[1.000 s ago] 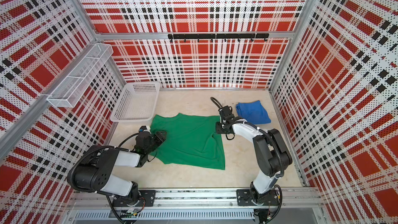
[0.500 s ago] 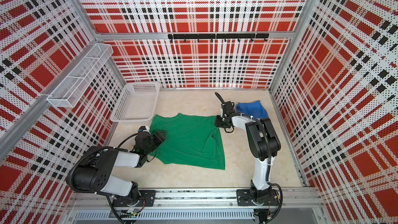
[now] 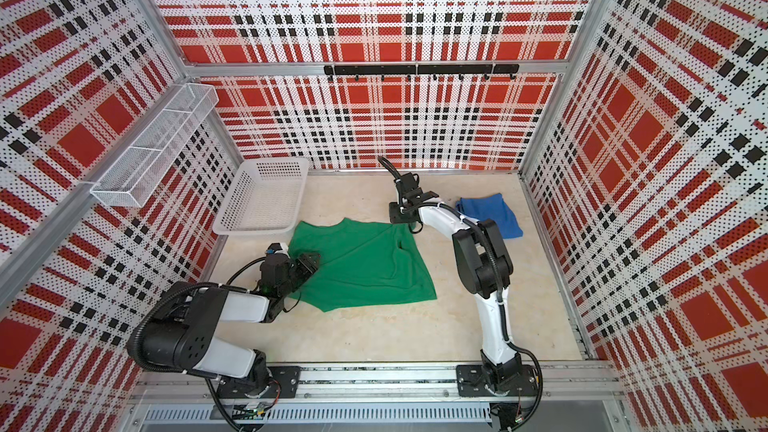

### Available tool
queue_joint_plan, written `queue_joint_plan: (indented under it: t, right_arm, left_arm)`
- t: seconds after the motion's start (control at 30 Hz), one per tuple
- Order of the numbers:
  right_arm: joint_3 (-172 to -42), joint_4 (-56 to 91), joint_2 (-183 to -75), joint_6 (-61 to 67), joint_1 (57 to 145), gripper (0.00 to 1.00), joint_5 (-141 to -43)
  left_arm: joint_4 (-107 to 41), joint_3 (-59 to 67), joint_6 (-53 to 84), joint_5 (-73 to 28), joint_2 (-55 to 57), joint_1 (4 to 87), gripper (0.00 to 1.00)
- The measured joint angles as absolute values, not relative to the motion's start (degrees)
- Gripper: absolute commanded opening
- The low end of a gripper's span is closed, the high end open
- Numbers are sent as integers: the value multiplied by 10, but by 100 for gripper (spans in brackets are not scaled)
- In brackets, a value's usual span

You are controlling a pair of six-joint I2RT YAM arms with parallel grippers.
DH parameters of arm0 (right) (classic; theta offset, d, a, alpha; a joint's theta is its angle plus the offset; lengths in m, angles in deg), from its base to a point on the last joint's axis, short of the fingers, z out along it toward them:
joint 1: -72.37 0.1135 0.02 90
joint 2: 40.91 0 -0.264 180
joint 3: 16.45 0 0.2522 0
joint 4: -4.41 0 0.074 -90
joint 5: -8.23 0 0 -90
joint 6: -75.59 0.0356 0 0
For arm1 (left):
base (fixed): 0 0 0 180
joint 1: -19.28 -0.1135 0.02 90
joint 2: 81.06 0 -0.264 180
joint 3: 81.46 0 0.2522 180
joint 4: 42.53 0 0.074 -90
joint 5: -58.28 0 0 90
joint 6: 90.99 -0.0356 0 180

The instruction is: Fold and stack the tank tops

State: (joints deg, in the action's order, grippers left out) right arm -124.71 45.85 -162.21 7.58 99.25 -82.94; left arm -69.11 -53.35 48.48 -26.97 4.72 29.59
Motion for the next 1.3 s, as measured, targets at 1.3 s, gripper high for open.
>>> queue_joint_plan:
  t: [1.3]
  right_arm:
    - [-645, 578, -1143, 309, 1010, 14, -784]
  left_arm:
    - [-619, -564, 503, -302, -40, 294, 65]
